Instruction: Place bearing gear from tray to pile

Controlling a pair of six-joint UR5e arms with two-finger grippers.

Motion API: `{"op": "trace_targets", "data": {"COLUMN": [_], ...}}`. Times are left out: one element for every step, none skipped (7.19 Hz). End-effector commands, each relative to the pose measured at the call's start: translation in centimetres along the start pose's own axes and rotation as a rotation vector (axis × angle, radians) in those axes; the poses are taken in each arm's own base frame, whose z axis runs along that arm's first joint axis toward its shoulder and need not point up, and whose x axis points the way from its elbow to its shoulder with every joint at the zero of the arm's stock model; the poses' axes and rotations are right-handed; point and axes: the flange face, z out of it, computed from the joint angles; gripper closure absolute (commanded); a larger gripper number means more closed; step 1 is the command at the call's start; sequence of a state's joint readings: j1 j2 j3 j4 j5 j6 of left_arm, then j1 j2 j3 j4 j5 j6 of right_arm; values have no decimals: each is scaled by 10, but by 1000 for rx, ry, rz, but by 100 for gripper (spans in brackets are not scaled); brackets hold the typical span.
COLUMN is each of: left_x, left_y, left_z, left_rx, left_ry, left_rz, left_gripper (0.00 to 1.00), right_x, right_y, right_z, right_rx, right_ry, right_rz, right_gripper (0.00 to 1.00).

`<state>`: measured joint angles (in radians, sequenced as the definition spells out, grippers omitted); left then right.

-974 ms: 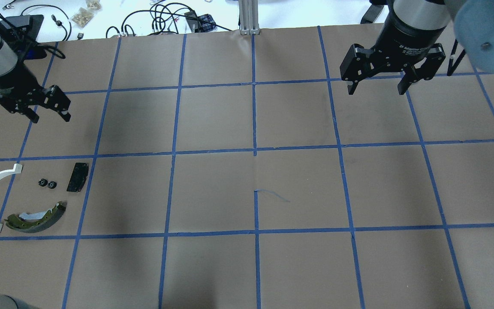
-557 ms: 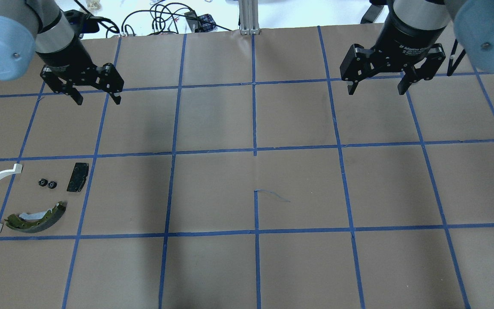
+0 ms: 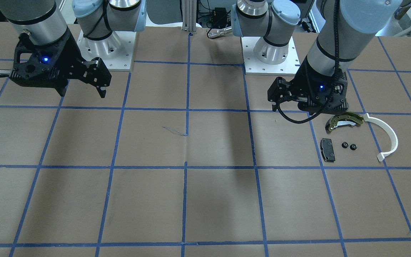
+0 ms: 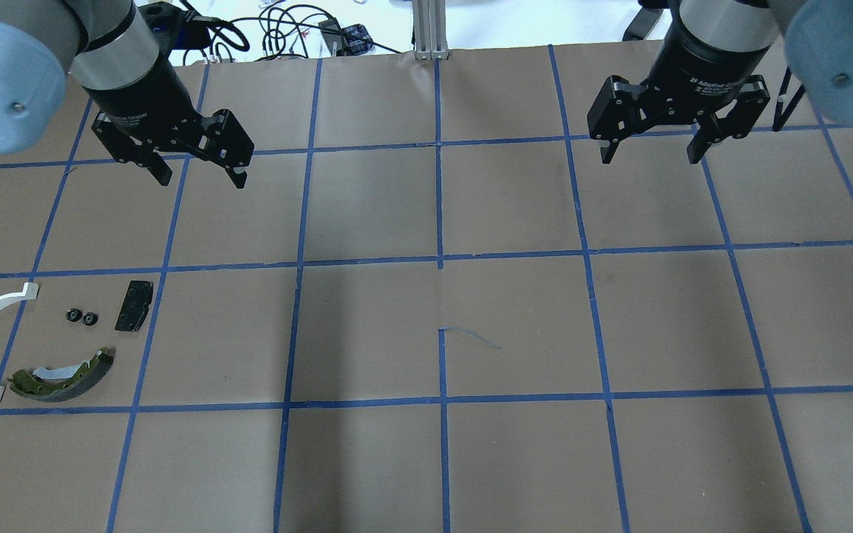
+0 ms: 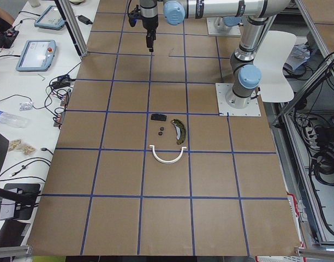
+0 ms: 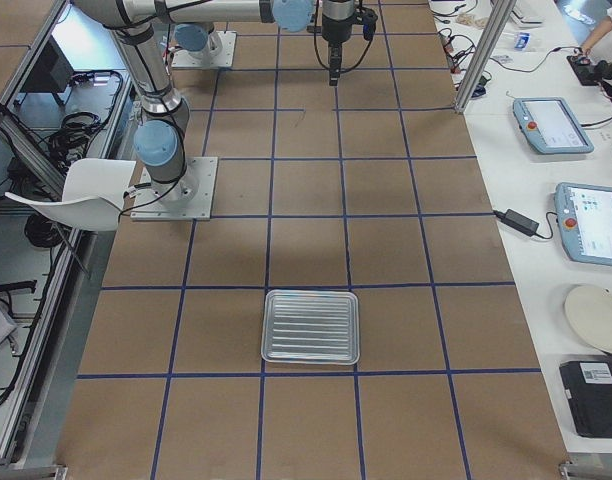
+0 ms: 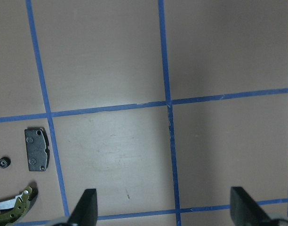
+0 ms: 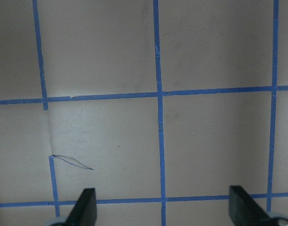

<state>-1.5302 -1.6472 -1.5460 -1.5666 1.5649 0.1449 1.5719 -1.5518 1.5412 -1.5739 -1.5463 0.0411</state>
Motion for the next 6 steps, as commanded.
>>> {"op": "trace_targets", "data": {"left_x": [4,5,6,15,18,15], "left_y": [4,2,1,2,9,15], "left_z": [-5,2,5,7,2,-1], "left_rx": [-4,-20,-25,-32,-23,-34], "left_ry": [7,11,13,8,2,2], "left_rz": [8,9,12,29,38,40], "left_gripper": [0,0,0,0,0,0], "right_x": [1,1,1,1,0,1], "right_y": [0,0,0,0,0,0], "right_z": [0,0,0,0,-1,-2], "right_rx": [0,0,0,0,3,5], "right_ry": [3,3,2,2,3,3], "right_rz": [0,0,0,0,-2,0], "right_gripper": [0,0,0,0,0,0]}}
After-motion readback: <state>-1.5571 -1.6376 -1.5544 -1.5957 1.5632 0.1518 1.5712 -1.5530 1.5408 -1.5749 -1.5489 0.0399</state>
